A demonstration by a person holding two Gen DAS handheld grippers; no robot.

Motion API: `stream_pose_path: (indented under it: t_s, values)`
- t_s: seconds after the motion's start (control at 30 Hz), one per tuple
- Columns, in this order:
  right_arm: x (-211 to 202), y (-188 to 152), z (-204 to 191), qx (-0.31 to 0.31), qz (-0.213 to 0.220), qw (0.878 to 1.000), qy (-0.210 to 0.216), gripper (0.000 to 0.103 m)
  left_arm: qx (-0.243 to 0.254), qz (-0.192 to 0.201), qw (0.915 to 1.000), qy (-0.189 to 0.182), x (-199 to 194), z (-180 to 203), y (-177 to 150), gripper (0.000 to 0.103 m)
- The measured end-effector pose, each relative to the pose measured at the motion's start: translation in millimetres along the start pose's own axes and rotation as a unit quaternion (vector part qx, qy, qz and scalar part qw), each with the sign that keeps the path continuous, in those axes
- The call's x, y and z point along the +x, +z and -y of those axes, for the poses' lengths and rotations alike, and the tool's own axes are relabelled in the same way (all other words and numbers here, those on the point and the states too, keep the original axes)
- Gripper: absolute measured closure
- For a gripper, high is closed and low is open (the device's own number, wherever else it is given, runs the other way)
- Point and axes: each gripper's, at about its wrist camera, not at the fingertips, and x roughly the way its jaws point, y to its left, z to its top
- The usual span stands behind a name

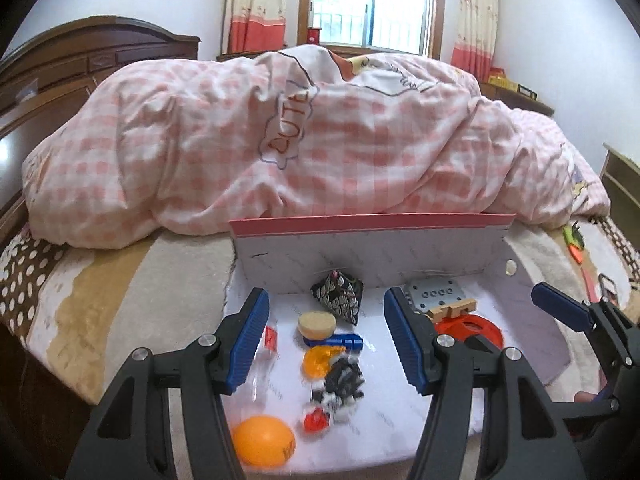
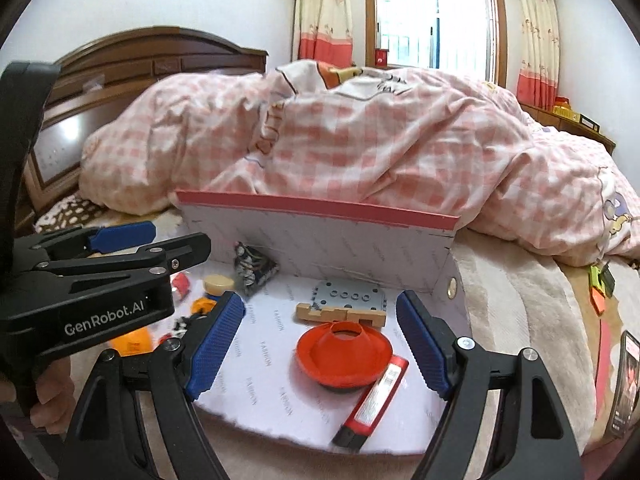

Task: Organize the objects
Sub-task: 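Withdraw both open grippers up and away from the box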

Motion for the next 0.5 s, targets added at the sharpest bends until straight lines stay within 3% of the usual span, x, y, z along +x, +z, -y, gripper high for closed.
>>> stream_pose_path:
  t_s: [0.3,0.5]
  values:
    - [-46.9,-12.6,-1.9,0.02,0.01,1.0,0.012,0.022,-0.002,0.012,0.9995,0.029,-45.3,-4.6,-16.9,0.043]
    - [-51.3,-29.8,-4.8,0.035,-0.047,0.998,0.022,0.022,0.004,-0.052,0.9984,0.021,-51.3,-2.8,-40.3,0.043]
